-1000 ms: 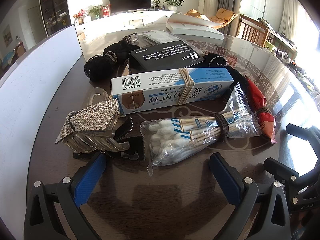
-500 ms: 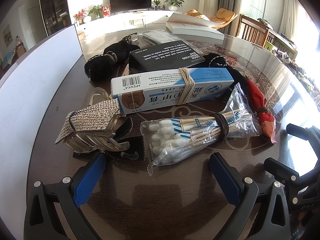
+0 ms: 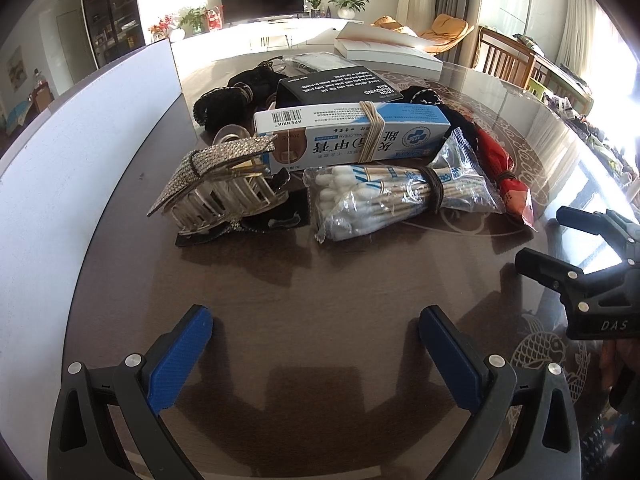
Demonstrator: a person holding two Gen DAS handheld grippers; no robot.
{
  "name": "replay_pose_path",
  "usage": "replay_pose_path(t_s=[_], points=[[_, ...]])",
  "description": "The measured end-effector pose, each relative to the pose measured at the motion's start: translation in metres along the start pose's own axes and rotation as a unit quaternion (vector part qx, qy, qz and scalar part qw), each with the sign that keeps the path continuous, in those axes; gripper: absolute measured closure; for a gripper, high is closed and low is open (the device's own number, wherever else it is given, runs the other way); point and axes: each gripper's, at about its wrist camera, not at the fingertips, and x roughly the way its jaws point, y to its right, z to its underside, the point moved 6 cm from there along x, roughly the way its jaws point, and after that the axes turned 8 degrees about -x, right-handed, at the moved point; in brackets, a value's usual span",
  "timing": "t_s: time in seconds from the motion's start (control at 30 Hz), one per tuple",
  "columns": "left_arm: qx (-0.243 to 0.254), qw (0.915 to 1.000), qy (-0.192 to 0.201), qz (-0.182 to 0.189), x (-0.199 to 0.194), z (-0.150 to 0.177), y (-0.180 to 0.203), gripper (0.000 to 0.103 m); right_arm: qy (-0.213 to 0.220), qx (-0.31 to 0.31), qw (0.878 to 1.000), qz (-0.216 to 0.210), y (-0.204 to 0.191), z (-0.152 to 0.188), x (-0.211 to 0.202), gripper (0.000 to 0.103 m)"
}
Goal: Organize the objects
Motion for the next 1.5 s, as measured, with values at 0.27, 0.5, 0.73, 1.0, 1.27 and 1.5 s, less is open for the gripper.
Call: replay_pose_path(t_s=[0.27, 0.5, 0.73, 1.0, 1.27, 1.5], points=[[-0.093, 0.9933, 0.051, 0.045, -0.043, -0.024, -0.036, 0.0, 0.0, 0.0, 1.0, 0.0, 0.0, 0.0, 0.0, 0.0], [-0.118, 0.9908, 0.06, 0.026, -0.018, -0.101, -0.061, 0.0, 0.0, 0.0, 1.0, 0.0, 0.0, 0.0, 0.0, 0.0], [-0.115, 0.9931, 0.001, 0.02, 0.023, -0.063, -0.069, 0.0, 0.0, 0.0, 1.0, 0.0, 0.0, 0.0, 0.0, 0.0], [-0.022, 0.9991, 0.01, 0.036, -0.006, -0.012, -0.049, 0.0, 0.0, 0.0, 1.0, 0.0, 0.0, 0.0, 0.0, 0.0], [-0.129, 0.9891, 0.048, 0.052, -0.013, -0.064, -0.059, 0.0, 0.001, 0.0, 1.0, 0.0, 0.0, 0.0, 0.0, 0.0], [-0.181, 0.9833, 0.015, 0.012, 0.015, -0.063, -0.088, 0.0, 0.001, 0.0, 1.0, 0.0, 0.001, 0.0, 0.0, 0.0]])
